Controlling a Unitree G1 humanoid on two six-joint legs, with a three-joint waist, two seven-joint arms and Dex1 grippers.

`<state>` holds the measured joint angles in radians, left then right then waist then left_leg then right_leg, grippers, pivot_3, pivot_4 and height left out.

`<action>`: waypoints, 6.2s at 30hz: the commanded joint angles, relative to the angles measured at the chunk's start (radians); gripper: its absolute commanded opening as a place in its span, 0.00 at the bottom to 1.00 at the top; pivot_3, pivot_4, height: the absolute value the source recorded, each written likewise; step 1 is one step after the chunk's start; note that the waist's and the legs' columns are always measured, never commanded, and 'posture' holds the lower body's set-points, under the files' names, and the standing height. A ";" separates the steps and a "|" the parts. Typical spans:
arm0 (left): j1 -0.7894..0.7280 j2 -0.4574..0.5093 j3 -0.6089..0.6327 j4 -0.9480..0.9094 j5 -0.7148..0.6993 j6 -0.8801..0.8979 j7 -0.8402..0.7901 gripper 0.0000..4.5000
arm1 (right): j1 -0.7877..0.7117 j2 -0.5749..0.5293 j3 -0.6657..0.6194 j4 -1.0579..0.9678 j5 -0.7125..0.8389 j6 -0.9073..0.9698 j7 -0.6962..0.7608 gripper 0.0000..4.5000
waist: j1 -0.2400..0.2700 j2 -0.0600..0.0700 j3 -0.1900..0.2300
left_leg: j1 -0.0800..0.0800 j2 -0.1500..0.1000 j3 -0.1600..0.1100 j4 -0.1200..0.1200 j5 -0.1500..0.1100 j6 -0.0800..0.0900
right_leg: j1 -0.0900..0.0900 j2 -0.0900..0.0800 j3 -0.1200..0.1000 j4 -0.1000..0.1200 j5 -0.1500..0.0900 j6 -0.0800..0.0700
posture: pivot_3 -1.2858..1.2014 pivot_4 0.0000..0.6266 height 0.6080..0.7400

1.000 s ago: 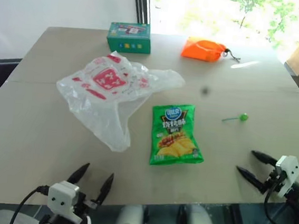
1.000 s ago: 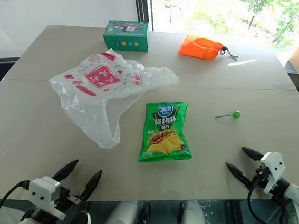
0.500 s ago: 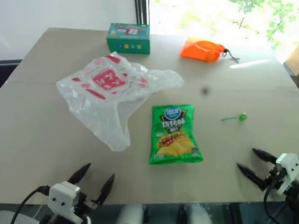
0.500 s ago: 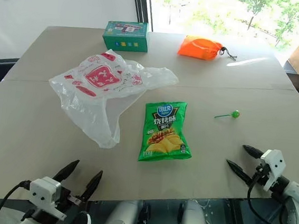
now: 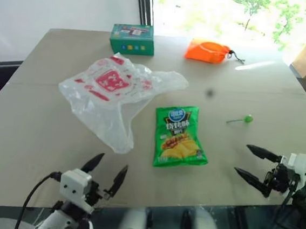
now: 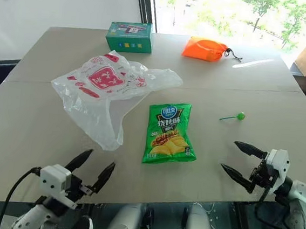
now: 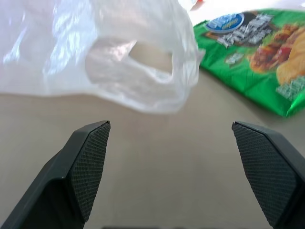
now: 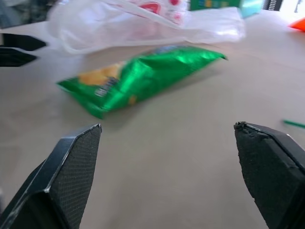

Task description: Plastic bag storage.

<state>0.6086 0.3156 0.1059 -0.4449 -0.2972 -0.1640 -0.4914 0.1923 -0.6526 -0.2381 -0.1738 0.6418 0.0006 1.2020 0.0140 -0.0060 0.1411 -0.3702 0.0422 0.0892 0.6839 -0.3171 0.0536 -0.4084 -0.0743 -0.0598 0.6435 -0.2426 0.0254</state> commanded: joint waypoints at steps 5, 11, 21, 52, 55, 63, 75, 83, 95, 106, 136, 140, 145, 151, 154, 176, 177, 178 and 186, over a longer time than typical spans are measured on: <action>-0.149 -0.009 -0.063 -0.063 0.020 0.156 0.066 0.97 | -0.037 -0.041 0.042 -0.279 0.083 0.168 -0.075 1.00 | 0.000 -0.001 0.000 | 0.000 0.000 -0.001 0.001 0.000 0.000 | 0.001 0.000 0.000 0.000 0.001 0.002 | 0.52 0.24 1.00; -0.255 -0.036 -0.092 -0.018 0.029 0.225 0.101 0.97 | -0.044 -0.027 0.057 -0.294 0.054 0.173 -0.094 1.00 | 0.002 -0.001 0.000 | 0.000 -0.001 -0.002 0.001 0.000 -0.001 | 0.001 0.000 -0.001 0.000 0.001 0.002 | 0.52 0.24 1.00; -0.263 -0.037 -0.092 -0.025 0.002 0.256 0.079 0.24 | -0.070 0.011 0.059 -0.267 0.027 0.152 -0.125 1.00 | 0.000 -0.001 0.000 | 0.001 -0.001 -0.002 0.002 0.000 -0.001 | 0.002 0.000 -0.001 0.000 0.001 0.002 | 0.52 0.24 1.00; -0.224 -0.080 0.031 -0.108 -0.144 0.214 0.050 0.00 | -0.766 0.318 0.318 0.204 0.097 1.174 -0.542 0.39 | -0.006 -0.002 0.000 | -0.011 -0.003 -0.007 0.004 0.003 -0.005 | -0.005 -0.003 -0.008 0.002 0.002 0.003 | 0.52 0.24 1.00; -0.226 -0.074 0.029 -0.108 -0.144 0.213 0.040 0.00 | -0.790 0.338 0.279 0.203 0.169 1.229 -0.496 0.07 | -0.010 -0.002 0.000 | -0.011 -0.003 -0.008 0.004 0.003 -0.005 | -0.005 -0.003 -0.008 0.002 0.002 0.003 | 0.52 0.24 1.00; -0.226 -0.051 0.013 -0.106 -0.142 0.200 -0.007 0.00 | -0.896 0.416 0.311 0.315 0.136 1.223 -0.479 0.00 | -0.026 -0.002 0.001 | -0.011 -0.004 -0.008 0.004 0.003 -0.005 | -0.005 -0.004 -0.008 0.002 0.002 0.003 | 0.52 0.24 1.00; -0.208 -0.044 -0.034 -0.080 -0.144 0.162 -0.078 0.00 | -1.127 0.621 0.269 0.654 0.016 0.972 -0.466 0.00 | -0.030 0.000 0.001 | -0.012 -0.003 -0.007 0.004 0.003 -0.005 | -0.006 -0.004 -0.008 0.002 0.002 0.003 | 0.52 0.24 1.00; -0.211 -0.027 -0.085 -0.086 -0.165 0.185 -0.114 0.00 | -1.400 0.894 0.150 1.110 -0.070 0.648 -0.634 0.00 | -0.045 0.001 0.002 | -0.012 -0.003 -0.006 0.003 0.003 -0.006 | -0.007 -0.003 -0.008 0.003 0.002 0.003 | 0.52 0.24 1.00; -0.242 -0.023 -0.114 -0.057 -0.151 0.173 -0.126 0.00 | -1.638 1.122 -0.047 1.292 0.063 0.615 -0.799 0.06 | -0.057 0.003 0.004 | -0.015 -0.003 -0.008 0.002 0.004 -0.006 | -0.008 -0.005 -0.011 0.002 0.002 0.003 | 0.52 0.24 1.00; -0.224 0.009 -0.150 -0.056 -0.235 0.215 -0.220 0.00 | -1.452 1.080 0.315 1.089 -0.117 0.639 -0.682 0.98 | -0.056 0.003 0.004 | -0.015 -0.003 -0.008 0.001 0.004 -0.006 | -0.009 -0.006 -0.010 0.001 0.002 0.003 | 0.52 0.24 1.00; -0.197 -0.022 -0.108 -0.037 -0.226 0.174 -0.194 0.00 | -1.354 0.570 0.308 1.338 -0.603 -0.150 -0.860 0.98 | -0.055 0.004 0.004 | -0.012 -0.003 -0.008 0.001 0.006 -0.010 | -0.008 -0.004 -0.009 0.004 0.003 0.004 | 0.52 0.24 1.00; -0.186 -0.021 -0.110 -0.042 -0.218 0.166 -0.188 0.00 | -1.388 0.593 0.306 1.418 -0.633 -0.166 -0.843 0.93 | -0.055 0.004 0.004 | -0.012 -0.002 -0.008 0.001 0.006 -0.010 | -0.008 -0.004 -0.009 0.003 0.003 0.004 | 0.52 0.24 1.00; -0.180 -0.032 -0.113 -0.037 -0.206 0.151 -0.177 0.00 | -1.398 0.593 0.284 1.432 -0.642 -0.198 -0.806 0.45 | -0.055 0.004 0.005 | -0.013 -0.002 -0.009 0.001 0.006 -0.010 | -0.008 -0.005 -0.009 0.003 0.003 0.004 | 0.52 0.24 1.00; -0.203 -0.028 -0.113 -0.008 -0.209 0.152 -0.194 0.00 | -1.399 0.574 0.222 1.419 -0.623 -0.223 -0.838 0.01 | -0.055 0.004 0.005 | -0.013 -0.002 -0.009 0.001 0.006 -0.010 | -0.008 -0.005 -0.009 0.003 0.003 0.004 | 0.52 0.24 1.00; -0.253 -0.023 -0.104 0.000 -0.219 0.171 -0.187 0.00 | -1.383 0.537 0.202 1.403 -0.626 -0.220 -0.845 0.01 | -0.054 0.005 0.005 | -0.013 -0.002 -0.009 0.001 0.006 -0.011 | -0.008 -0.005 -0.009 0.003 0.003 0.004 | 0.52 0.24 1.00; -0.520 -0.067 -0.007 0.044 -0.312 0.266 -0.088 0.00 | -0.605 0.040 0.081 0.084 -0.357 0.496 -0.533 0.73 | -0.018 0.008 0.007 | -0.012 -0.004 -0.011 0.002 0.006 -0.010 | -0.006 -0.003 -0.009 0.003 0.003 0.004 | 0.52 0.24 1.00; -0.517 -0.070 -0.008 0.045 -0.314 0.266 -0.092 0.00 | -0.577 -0.001 0.064 0.107 -0.363 0.480 -0.511 0.81 | -0.012 0.007 0.007 | -0.012 -0.004 -0.011 0.002 0.006 -0.010 | -0.006 -0.003 -0.009 0.003 0.003 0.004 | 0.52 0.24 1.00; -0.512 -0.070 -0.009 0.048 -0.314 0.262 -0.098 0.00 | -0.563 -0.031 0.050 0.140 -0.362 0.468 -0.492 0.90 | -0.003 0.007 0.007 | -0.013 -0.005 -0.011 0.003 0.005 -0.009 | -0.006 -0.004 -0.010 0.001 0.003 0.004 | 0.52 0.24 1.00; -0.485 -0.071 -0.001 0.079 -0.298 0.239 -0.128 0.00 | -0.632 -0.052 0.001 0.487 -0.300 0.410 -0.405 1.00 | -0.012 0.006 0.007 | -0.010 -0.005 -0.008 0.003 0.004 -0.007 | -0.004 0.000 -0.007 -0.001 0.003 0.004 | 0.52 0.24 1.00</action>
<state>0.1228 0.2456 0.0990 -0.3595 -0.5922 0.0981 -0.6088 -0.4172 -0.7096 -0.2036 0.2809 0.3091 0.4303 0.7736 0.0016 0.0004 0.1485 -0.3799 0.0377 0.0804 0.6866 -0.3125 0.0464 -0.4123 -0.0730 -0.0666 0.6429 -0.2395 0.0298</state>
